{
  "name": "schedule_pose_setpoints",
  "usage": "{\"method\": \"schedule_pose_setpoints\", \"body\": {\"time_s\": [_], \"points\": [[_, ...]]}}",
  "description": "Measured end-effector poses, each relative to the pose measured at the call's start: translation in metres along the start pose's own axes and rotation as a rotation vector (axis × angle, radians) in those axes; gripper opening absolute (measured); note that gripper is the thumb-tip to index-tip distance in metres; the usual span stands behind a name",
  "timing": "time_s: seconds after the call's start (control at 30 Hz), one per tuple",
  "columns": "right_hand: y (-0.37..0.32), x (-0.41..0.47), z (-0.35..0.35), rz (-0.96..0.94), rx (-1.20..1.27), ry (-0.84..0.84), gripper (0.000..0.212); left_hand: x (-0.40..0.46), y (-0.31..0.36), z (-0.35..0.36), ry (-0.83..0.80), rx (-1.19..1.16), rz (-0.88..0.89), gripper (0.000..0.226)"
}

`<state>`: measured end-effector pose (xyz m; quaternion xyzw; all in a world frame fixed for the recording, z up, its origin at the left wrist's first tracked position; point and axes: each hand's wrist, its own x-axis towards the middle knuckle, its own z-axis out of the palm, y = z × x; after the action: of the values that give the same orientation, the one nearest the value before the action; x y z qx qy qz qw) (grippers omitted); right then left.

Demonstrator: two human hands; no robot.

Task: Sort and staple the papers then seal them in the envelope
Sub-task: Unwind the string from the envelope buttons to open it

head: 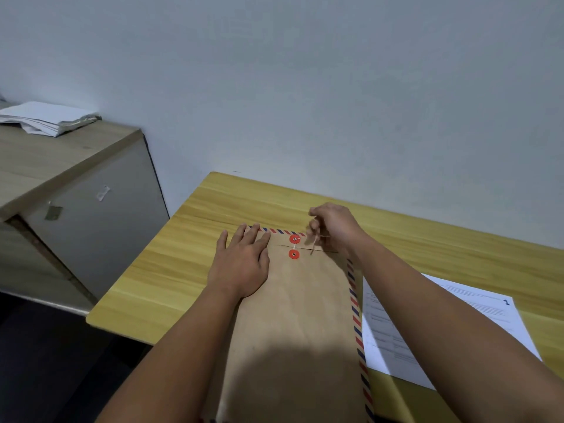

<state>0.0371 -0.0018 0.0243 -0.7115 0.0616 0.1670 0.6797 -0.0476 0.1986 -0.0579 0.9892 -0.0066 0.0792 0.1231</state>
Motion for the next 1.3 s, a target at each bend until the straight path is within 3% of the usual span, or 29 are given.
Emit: {"method": "schedule_pose_setpoints", "body": {"time_s": [0.2,0.27,0.33,0.5,0.6,0.67,0.8,0.93,1.0,1.07,1.13,1.2,1.3], "points": [[0.007,0.000,-0.001,-0.252,-0.959,-0.206,0.021,0.000,0.000,0.000,0.007,-0.013,-0.002,0.054],[0.005,0.002,0.003,-0.304,-1.272,-0.214,0.017,0.000,0.000,0.000,0.005,-0.011,0.000,0.054],[0.002,0.002,0.007,-0.375,-1.389,-0.187,0.017,0.000,0.000,0.000,0.003,-0.007,0.002,0.054],[0.005,-0.001,0.016,-0.397,-1.155,-0.219,0.011,0.000,0.000,-0.001,-0.002,-0.006,0.001,0.055],[0.007,-0.008,0.014,-0.258,-1.038,-0.370,0.006,-0.002,0.001,0.000,0.000,-0.007,0.007,0.055],[0.008,-0.009,0.006,-0.160,-1.099,-0.377,0.017,-0.001,0.000,-0.001,-0.001,-0.004,0.005,0.055],[-0.004,-0.005,-0.014,-0.085,-1.314,-0.189,0.025,0.000,0.000,-0.001,0.003,-0.012,0.002,0.054],[-0.019,-0.007,-0.021,-0.149,-1.416,0.057,0.023,-0.001,0.000,-0.001,0.005,-0.005,0.001,0.053],[-0.023,-0.005,-0.016,-0.194,-1.420,0.101,0.018,0.000,0.000,-0.001,0.006,-0.009,0.000,0.053],[-0.027,-0.001,-0.009,-0.218,-1.354,0.045,0.027,0.000,0.000,0.000,0.005,-0.012,0.000,0.053],[-0.031,-0.001,-0.001,-0.176,-1.213,-0.154,0.034,0.001,-0.001,0.000,0.007,-0.015,-0.001,0.054],[-0.033,-0.004,0.010,-0.095,-1.029,-0.365,0.025,0.001,-0.001,0.000,0.011,-0.016,0.002,0.053],[-0.029,-0.005,0.028,-0.177,-0.851,-0.399,0.013,-0.001,0.000,0.001,0.016,-0.009,0.009,0.054]]}}
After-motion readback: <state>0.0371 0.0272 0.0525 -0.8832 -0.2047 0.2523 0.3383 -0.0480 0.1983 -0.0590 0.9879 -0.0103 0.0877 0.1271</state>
